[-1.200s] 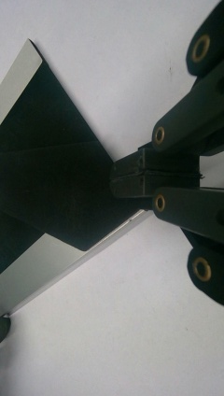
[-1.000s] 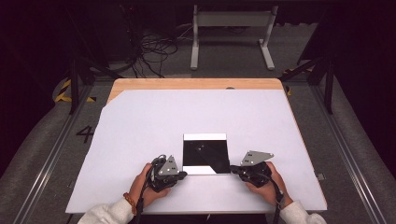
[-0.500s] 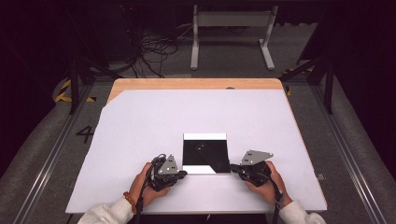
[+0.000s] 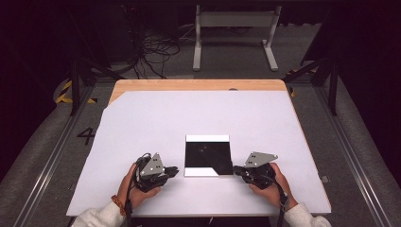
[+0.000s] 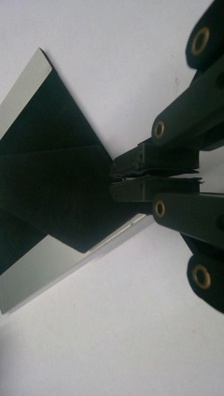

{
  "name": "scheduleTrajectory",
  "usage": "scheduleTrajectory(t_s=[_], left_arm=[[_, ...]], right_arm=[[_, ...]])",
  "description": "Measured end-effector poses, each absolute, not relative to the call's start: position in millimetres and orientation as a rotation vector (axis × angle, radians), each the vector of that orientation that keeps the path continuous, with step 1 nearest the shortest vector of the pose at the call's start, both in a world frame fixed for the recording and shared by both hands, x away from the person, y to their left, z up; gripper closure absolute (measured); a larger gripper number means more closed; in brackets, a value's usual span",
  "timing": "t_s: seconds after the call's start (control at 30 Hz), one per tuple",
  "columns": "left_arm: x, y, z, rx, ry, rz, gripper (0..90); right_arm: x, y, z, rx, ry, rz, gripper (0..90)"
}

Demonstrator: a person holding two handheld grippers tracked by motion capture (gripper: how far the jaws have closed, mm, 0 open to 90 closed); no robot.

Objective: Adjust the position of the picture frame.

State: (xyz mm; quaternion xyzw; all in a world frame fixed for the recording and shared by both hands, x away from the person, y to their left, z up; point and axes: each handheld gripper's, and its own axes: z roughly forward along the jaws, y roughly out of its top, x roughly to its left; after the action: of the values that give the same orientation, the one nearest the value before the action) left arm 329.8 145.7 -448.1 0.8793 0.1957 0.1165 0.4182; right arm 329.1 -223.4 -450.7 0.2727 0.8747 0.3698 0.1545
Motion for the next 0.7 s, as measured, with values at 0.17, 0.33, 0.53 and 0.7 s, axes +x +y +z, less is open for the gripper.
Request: scheduleTrajectory(t_s=[0.17,0.33,0.53,0.7], left_arm=[[329.6,155.3,-448.3,2.197,0.509,0.319,78.8],[328.8,162.4,-449.0,2.187,0.543,0.338,70.4],[328.9,169.8,-449.9,2.188,0.579,0.371,62.1],[329.2,175.7,-452.4,2.196,0.612,0.398,54.3]], right_arm=[[326.4,-224.3,-447.1,0.772,2.506,1.064,86.3],[326.1,-224.4,-444.6,0.771,2.507,1.061,85.0],[323.5,-222.2,-444.0,0.757,2.517,1.060,82.6],[320.2,-219.8,-440.0,0.746,2.524,1.055,79.8]])
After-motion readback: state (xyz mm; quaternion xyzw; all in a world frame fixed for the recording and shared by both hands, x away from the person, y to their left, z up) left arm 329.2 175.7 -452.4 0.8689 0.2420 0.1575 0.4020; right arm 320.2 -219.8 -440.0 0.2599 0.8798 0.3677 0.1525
